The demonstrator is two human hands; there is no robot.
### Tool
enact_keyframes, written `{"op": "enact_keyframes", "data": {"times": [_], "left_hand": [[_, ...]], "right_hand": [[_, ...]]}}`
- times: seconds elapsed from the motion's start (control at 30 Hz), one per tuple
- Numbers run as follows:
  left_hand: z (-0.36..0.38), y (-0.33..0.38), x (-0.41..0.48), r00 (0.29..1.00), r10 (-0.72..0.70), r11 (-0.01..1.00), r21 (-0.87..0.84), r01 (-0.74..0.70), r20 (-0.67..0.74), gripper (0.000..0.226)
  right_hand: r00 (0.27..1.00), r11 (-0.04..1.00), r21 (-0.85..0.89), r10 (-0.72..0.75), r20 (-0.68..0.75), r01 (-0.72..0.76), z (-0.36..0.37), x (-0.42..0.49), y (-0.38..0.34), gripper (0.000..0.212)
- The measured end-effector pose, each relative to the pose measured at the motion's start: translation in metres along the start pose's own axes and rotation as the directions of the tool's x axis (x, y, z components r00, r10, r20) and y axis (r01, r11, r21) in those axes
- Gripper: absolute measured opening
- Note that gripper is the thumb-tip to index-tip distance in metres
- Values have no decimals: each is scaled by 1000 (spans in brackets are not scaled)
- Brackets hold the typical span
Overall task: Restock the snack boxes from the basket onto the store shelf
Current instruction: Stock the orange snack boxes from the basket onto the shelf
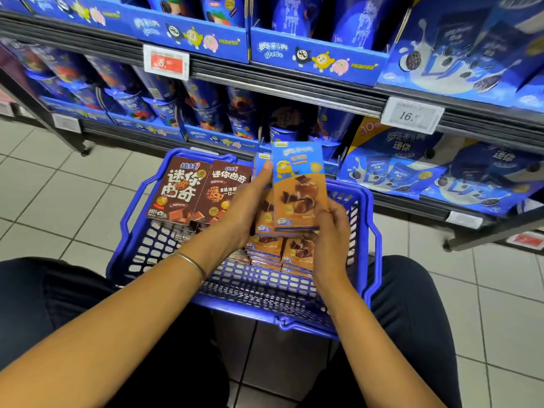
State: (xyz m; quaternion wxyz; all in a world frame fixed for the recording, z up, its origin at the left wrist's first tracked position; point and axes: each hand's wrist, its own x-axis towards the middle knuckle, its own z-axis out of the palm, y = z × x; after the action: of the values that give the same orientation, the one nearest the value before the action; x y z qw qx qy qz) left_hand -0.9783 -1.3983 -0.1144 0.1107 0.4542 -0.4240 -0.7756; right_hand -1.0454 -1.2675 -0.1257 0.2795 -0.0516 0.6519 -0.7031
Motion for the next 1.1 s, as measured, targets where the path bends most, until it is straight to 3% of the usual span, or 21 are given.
{"op": "enact_keyframes", "data": {"times": [0.13,0.23,0.33,0.43,0.53,0.67,0.77,0.93,1.0,1.1], "left_hand": [[0,2,-6,990,85,996,0,-86,110,75],[-1,2,-6,991,111,993,34,-114,70,86],[-3,5,-7,993,98,995,4,-98,59,57],[-8,9,-9,993,65,991,-121,-54,96,31],[-13,10,-8,993,69,981,-190,-49,100,33],[-14,11,-13,994,61,980,-192,-44,85,35],[-16,10,-17,993,45,988,-155,-28,105,37],[-17,11,-21,992,37,994,-111,-24,117,32],[-17,11,-22,993,45,995,-97,-35,109,33],[-18,11,-21,994,42,995,-89,-33,104,33]], "right_hand": [[998,994,-111,24,54,-18,8,-4,1,34],[994,979,-199,-8,112,30,9,-7,7,30],[987,991,-116,-46,151,64,4,-7,10,32],[996,997,-1,81,23,-81,-2,4,27,38],[972,946,-228,233,-19,-231,-5,17,61,23],[922,754,-601,381,69,-267,0,26,107,29],[915,661,-713,397,68,-233,11,26,124,37],[918,587,-755,394,-49,-293,30,24,134,70],[923,612,-727,376,-79,-311,33,21,133,68],[937,714,-622,335,-98,-321,33,19,133,48]]}}
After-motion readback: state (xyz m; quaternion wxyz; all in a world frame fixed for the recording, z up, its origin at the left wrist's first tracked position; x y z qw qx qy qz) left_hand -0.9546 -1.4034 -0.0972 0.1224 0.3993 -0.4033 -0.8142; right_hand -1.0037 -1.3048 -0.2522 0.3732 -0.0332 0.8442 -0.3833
